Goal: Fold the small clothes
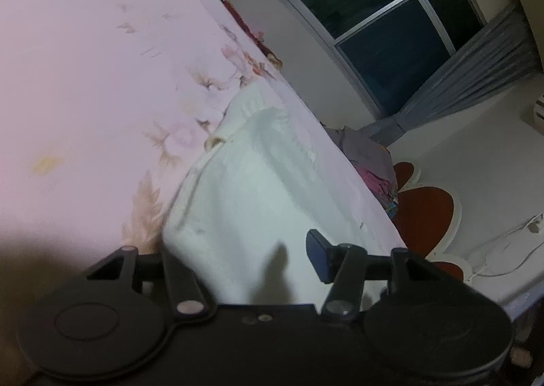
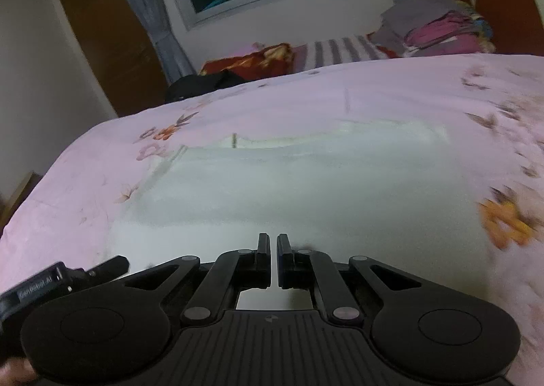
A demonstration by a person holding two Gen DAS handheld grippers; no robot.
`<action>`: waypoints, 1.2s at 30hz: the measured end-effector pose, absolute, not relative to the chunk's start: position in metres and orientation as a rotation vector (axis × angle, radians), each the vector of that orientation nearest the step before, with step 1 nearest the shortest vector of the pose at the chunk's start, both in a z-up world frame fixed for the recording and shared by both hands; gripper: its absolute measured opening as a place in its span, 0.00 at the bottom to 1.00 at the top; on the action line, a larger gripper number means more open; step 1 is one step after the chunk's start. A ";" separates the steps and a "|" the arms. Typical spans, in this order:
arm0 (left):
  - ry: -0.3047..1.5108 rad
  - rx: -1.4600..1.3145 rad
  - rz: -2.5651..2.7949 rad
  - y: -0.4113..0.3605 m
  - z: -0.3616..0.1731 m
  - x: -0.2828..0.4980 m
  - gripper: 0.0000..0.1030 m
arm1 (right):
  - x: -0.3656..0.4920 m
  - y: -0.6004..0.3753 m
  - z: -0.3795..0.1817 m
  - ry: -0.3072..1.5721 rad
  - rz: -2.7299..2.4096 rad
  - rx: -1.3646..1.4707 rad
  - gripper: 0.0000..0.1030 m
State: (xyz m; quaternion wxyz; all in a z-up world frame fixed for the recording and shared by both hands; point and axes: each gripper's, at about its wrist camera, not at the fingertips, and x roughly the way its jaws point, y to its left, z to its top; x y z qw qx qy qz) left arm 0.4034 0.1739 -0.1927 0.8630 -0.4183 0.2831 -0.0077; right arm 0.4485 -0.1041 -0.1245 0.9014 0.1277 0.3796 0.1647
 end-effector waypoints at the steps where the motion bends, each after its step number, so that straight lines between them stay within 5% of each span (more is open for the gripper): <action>1: 0.592 -0.875 -0.014 0.174 -0.192 0.406 0.50 | 0.456 -0.097 -0.125 0.788 0.348 0.261 0.04; 5: 0.565 -0.942 -0.002 0.179 -0.196 0.415 0.45 | 0.475 -0.080 -0.127 0.794 0.368 0.260 0.04; 13: 0.589 -0.954 0.028 0.185 -0.203 0.425 0.11 | 0.497 -0.078 -0.157 0.865 0.319 0.259 0.04; 25: 0.561 -0.756 0.037 0.143 -0.149 0.422 0.08 | 0.512 -0.124 -0.154 0.892 0.371 0.431 0.00; 36: 0.620 -0.440 -0.186 -0.007 -0.095 0.441 0.08 | 0.489 -0.265 -0.133 0.804 0.248 0.593 0.00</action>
